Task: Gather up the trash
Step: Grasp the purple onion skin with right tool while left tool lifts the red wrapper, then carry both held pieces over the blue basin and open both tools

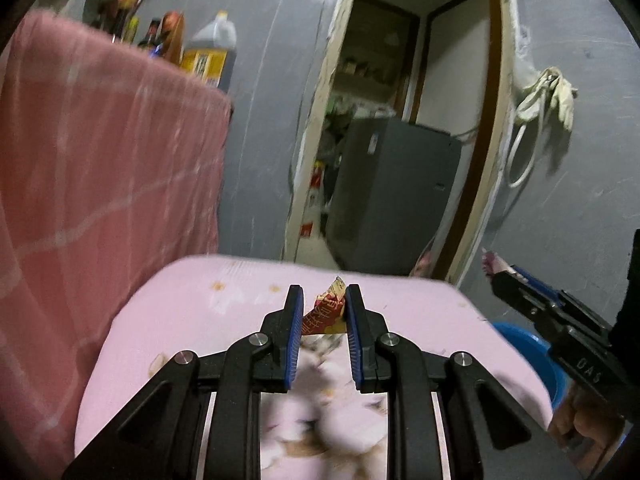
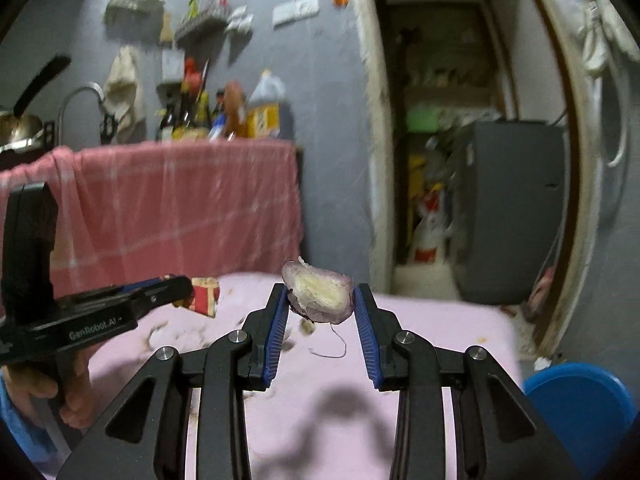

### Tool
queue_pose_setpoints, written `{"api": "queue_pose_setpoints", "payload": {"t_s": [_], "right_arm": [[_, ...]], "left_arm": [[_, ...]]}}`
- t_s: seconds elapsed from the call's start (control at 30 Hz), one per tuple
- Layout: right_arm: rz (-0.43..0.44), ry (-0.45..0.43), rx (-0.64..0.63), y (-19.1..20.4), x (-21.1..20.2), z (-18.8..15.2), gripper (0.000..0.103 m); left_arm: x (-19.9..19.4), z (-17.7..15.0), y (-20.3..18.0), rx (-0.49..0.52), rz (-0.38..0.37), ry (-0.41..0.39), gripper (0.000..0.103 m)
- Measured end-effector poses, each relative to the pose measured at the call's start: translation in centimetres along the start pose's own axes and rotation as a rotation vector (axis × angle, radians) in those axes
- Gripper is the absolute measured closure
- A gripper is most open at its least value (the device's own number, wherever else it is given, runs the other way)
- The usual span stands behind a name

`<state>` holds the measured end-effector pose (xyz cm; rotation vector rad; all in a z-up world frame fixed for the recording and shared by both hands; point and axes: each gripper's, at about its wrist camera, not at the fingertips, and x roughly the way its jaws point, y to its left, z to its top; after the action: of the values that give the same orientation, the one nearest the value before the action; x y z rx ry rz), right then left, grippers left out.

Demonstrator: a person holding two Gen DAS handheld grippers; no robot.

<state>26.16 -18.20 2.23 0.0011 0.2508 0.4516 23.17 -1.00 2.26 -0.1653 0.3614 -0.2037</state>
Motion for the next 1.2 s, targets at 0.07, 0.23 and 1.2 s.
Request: {"api": "queue_pose_setpoints", "payload": {"t_s": [0.07,0.23,1.2], "right_arm": [[-0.026,-0.041,0.009,-0.8,-1.5,0.6,0.072],[-0.098,-0.125,0.03,-2.8,-4.0,1.7,0.072],[-0.445,-0.164,0.177,-18.6,-14.6,-1.6,0.071]], "left_arm": [[-0.2,0.4,-1.2,0.017,-0.01,-0.034,0.086],[-0.7,1.3,-4.7,0.078,-0.041,-0.115,0.086],[6.0,-0.4,-24.2,0.215,-0.323,-0.051,0.086]]}}
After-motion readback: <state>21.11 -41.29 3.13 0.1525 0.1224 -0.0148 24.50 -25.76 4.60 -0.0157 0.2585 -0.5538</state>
